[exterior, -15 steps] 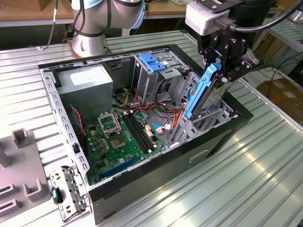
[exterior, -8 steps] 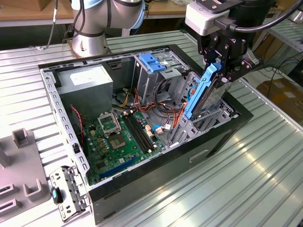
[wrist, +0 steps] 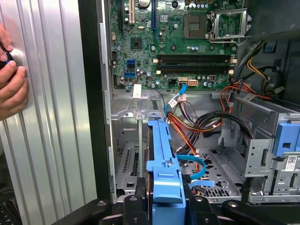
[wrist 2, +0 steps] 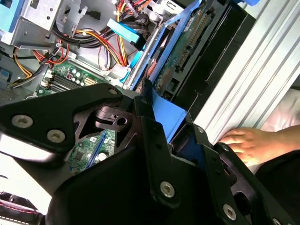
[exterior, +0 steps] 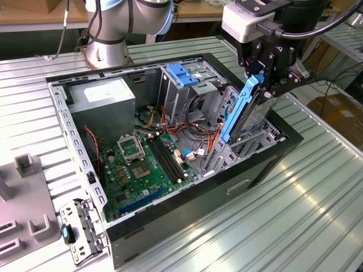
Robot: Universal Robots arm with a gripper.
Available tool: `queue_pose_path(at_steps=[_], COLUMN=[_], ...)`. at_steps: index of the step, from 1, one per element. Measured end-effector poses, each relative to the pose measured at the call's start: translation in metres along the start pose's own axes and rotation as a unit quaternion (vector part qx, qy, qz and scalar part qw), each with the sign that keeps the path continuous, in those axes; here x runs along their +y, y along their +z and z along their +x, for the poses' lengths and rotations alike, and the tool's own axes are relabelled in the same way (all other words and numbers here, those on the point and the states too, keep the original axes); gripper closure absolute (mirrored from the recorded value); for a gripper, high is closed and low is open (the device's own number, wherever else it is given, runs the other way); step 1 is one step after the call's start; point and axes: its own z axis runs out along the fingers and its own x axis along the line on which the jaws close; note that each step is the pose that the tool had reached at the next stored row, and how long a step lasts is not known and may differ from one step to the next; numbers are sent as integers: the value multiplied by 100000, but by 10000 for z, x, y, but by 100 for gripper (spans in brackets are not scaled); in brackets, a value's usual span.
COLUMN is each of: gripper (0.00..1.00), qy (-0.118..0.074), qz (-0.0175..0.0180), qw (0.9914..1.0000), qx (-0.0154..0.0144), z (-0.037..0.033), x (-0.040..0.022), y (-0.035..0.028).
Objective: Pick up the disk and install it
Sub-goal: 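Insert the disk into the insertion slot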
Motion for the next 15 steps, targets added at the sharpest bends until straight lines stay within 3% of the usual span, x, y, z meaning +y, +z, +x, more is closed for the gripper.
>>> queue_pose_path(at_steps=[13,15], gripper=[64,64], qy=[7,36], qz=[-12,-19], qw=[100000,100000], qx=[-11,-116], z=[0,0], x=[-10,-10], y=[-33,-34])
